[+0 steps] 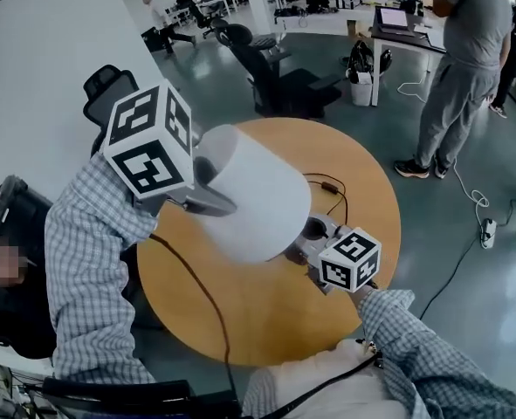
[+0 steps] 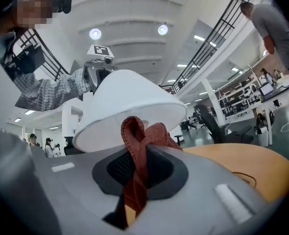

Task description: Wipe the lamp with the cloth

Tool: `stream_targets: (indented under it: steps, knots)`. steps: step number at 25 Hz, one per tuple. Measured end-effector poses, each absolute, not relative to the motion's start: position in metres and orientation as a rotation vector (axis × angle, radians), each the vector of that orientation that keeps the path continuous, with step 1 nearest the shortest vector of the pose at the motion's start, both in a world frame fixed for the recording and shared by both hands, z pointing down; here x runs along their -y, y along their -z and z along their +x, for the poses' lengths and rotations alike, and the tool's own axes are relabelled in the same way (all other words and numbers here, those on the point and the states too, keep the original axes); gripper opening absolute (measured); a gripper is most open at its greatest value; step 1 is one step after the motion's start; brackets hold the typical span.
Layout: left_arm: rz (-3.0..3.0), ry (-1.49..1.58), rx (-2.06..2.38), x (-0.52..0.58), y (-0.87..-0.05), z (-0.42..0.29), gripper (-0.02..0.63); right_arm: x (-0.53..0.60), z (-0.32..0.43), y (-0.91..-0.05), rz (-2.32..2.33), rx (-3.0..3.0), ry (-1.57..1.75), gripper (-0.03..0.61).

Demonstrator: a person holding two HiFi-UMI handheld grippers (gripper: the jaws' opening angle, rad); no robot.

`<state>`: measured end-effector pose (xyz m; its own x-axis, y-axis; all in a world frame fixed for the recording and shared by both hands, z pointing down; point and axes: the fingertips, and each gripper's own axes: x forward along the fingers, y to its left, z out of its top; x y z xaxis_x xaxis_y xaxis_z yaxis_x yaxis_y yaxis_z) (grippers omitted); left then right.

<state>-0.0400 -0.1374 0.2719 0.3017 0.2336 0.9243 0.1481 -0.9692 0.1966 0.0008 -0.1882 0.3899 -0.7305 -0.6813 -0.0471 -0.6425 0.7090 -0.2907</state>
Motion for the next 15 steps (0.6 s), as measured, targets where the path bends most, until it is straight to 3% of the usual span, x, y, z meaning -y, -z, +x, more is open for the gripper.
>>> stream_targets:
  steps: [4,15]
  knots:
    - [2.469,-1.829,-0.361,0.137,-0.272,-0.042,0.006,0.204,-0.016,-0.386,-1.137,-2.786,0.328,0.043]
    - [2.464,-1.782,-0.386,0.136,-0.276,-0.051,0.008,0.197,0.018,-0.499,-1.390,-2.888,0.568,0.041]
